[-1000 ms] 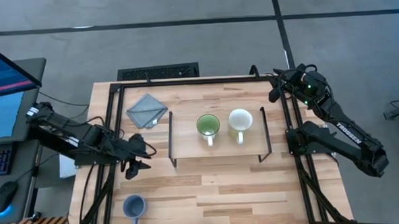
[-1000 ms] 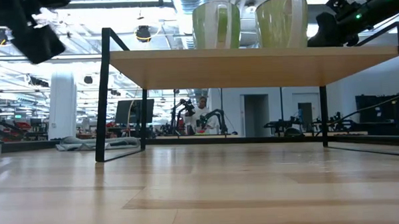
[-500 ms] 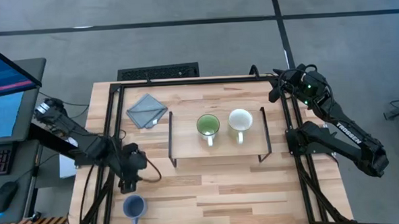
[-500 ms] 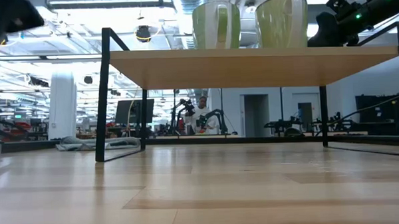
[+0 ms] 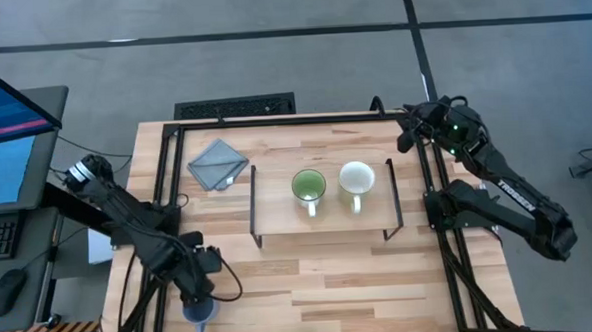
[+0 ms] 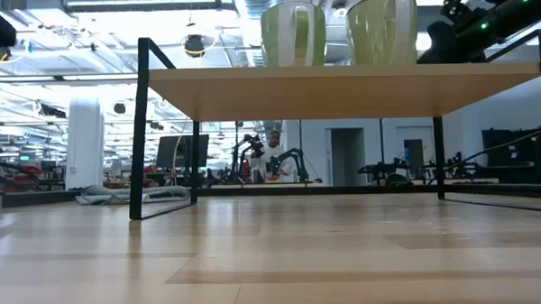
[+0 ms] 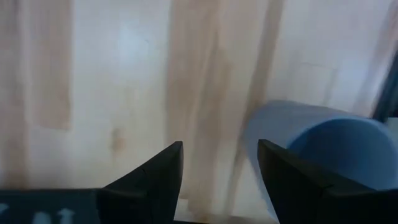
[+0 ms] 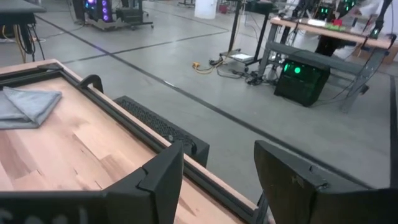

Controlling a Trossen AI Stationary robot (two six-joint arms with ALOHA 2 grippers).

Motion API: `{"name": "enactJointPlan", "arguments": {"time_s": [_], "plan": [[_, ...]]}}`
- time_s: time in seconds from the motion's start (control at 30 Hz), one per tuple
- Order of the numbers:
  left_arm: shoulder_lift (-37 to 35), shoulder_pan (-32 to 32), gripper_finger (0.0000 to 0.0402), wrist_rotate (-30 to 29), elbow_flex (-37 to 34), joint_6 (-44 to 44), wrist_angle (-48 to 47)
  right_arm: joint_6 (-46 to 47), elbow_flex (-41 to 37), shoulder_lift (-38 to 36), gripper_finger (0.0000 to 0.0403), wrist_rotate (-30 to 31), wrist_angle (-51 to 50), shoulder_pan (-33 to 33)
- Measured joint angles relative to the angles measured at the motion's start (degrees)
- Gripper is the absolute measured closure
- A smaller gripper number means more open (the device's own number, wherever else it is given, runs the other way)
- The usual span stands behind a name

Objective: Stack small to large cups/mugs on shelf
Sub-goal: Put the blue mug on the shelf

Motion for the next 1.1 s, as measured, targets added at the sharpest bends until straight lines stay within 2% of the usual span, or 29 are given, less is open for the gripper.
{"name": "enactJointPlan", "arguments": {"time_s": [0.1,0.5,0.77,0.93,1.1], "plan": [[-0.2,-1.3,0.0202,1.4,0.5,-2.4,0.4,0.8,0.0,1.0,0.0182,0.0,0.0,0.0],[-0.2,-6.3,0.0202,1.0,1.9,-11.7,1.7,1.0,0.0,5.9,0.0182,0.0,0.6,0.1],[0.2,-6.9,0.0202,0.8,1.9,-14.3,2.8,1.1,0.0,6.7,0.0182,-0.1,5.6,0.1],[3.0,-6.9,0.0202,4.0,0.0,-14.4,3.0,1.0,0.0,6.7,0.0182,-0.1,5.9,0.1],[4.3,-6.9,0.0202,4.0,-0.1,-14.2,3.0,1.4,0.0,6.7,0.0182,-0.1,6.0,0.1]]}}
